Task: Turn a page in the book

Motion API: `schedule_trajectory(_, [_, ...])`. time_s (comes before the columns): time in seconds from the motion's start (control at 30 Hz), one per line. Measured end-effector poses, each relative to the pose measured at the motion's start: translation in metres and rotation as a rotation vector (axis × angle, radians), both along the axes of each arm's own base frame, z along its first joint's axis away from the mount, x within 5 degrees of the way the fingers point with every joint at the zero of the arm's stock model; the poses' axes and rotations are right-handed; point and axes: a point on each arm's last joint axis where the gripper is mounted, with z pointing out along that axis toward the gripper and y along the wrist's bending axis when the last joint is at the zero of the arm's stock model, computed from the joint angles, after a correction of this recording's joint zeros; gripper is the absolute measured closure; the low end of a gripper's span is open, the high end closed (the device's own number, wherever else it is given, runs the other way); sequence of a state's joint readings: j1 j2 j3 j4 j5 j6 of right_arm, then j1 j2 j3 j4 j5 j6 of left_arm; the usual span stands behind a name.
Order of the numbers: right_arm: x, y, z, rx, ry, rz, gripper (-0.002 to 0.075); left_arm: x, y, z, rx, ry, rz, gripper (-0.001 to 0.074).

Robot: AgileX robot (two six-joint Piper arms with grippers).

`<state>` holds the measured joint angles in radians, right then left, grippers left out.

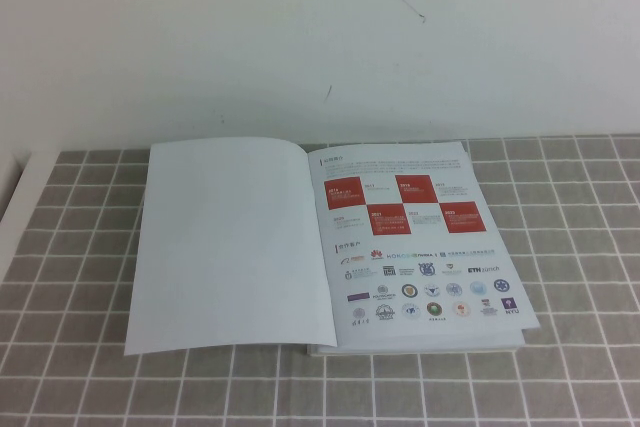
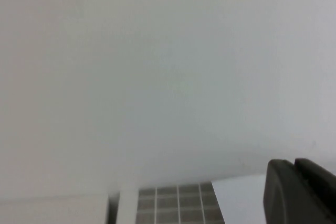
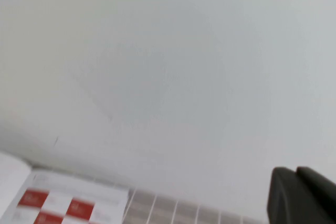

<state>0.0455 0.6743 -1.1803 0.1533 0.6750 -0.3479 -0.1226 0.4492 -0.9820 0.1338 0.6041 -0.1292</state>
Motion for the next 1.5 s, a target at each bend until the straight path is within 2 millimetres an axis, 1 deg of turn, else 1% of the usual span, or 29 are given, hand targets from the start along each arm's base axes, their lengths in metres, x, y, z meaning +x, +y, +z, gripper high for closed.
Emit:
schedule_trajectory(0.07, [0.022, 0.002, -0.01, 0.008, 0.128, 0.005, 0.0728, 0.014, -0.003, -0.008, 0.006, 0.113, -0.026, 0.0738])
schedule_trajectory(0.2, [0.052, 0.003, -0.025, -0.004, 0.255, 0.01, 0.0728, 0.036, -0.009, -0.017, 0.017, 0.219, -0.049, 0.0738])
schedule_trajectory(0.33, [0.072, 0.005, -0.034, -0.001, 0.32, 0.017, 0.0728, 0.052, -0.012, -0.018, 0.013, 0.24, -0.059, 0.0738])
schedule_trajectory(0.47, [0.09, 0.01, -0.043, 0.05, 0.383, 0.046, 0.0728, 0.074, -0.019, -0.028, -0.011, 0.331, -0.078, 0.0738])
schedule_trajectory(0.53, [0.097, 0.013, -0.048, 0.086, 0.414, 0.067, 0.0728, 0.088, -0.023, -0.036, -0.025, 0.399, -0.087, 0.0738])
schedule_trajectory(0.63, [0.103, 0.02, -0.056, 0.143, 0.504, 0.115, 0.0728, 0.115, -0.032, -0.051, -0.048, 0.509, -0.127, 0.0738])
schedule_trajectory(0.8, [0.113, 0.025, -0.075, 0.143, 0.666, 0.171, 0.0728, 0.155, -0.054, -0.078, -0.051, 0.648, -0.285, 0.0738])
schedule_trajectory(0.9, [0.118, 0.027, -0.08, 0.132, 0.702, 0.191, 0.0728, 0.176, -0.061, -0.092, -0.016, 0.679, -0.341, 0.0738])
schedule_trajectory(1.0, [0.124, 0.031, -0.084, 0.162, 0.719, 0.233, 0.0729, 0.205, -0.068, -0.119, -0.01, 0.768, -0.357, 0.0738])
schedule_trajectory(1.03, [0.126, 0.033, -0.085, 0.171, 0.726, 0.255, 0.0729, 0.21, -0.07, -0.123, -0.019, 0.783, -0.359, 0.0738])
schedule_trajectory(1.07, [0.129, 0.035, -0.087, 0.169, 0.731, 0.277, 0.0729, 0.219, -0.072, -0.131, -0.031, 0.813, -0.362, 0.0738])
schedule_trajectory(1.2, [0.15, 0.039, -0.103, 0.169, 0.784, 0.326, 0.0724, 0.244, -0.078, -0.146, -0.059, 0.87, -0.367, 0.0738])
schedule_trajectory(1.27, [0.16, 0.039, -0.112, 0.156, 0.802, 0.329, 0.0706, 0.255, -0.08, -0.153, -0.062, 0.889, -0.365, 0.0738])
schedule_trajectory(1.33, [0.173, 0.039, -0.124, 0.134, 0.815, 0.331, 0.067, 0.267, -0.082, -0.16, -0.056, 0.908, -0.368, 0.0738])
schedule_trajectory(1.43, [0.198, 0.039, -0.147, 0.103, 0.831, 0.326, 0.0567, 0.281, -0.085, -0.172, -0.051, 0.935, -0.376, 0.0738])
schedule_trajectory(1.5, [0.217, 0.039, -0.165, 0.11, 0.843, 0.319, 0.0491, 0.291, -0.088, -0.185, -0.053, 0.964, -0.389, 0.0738])
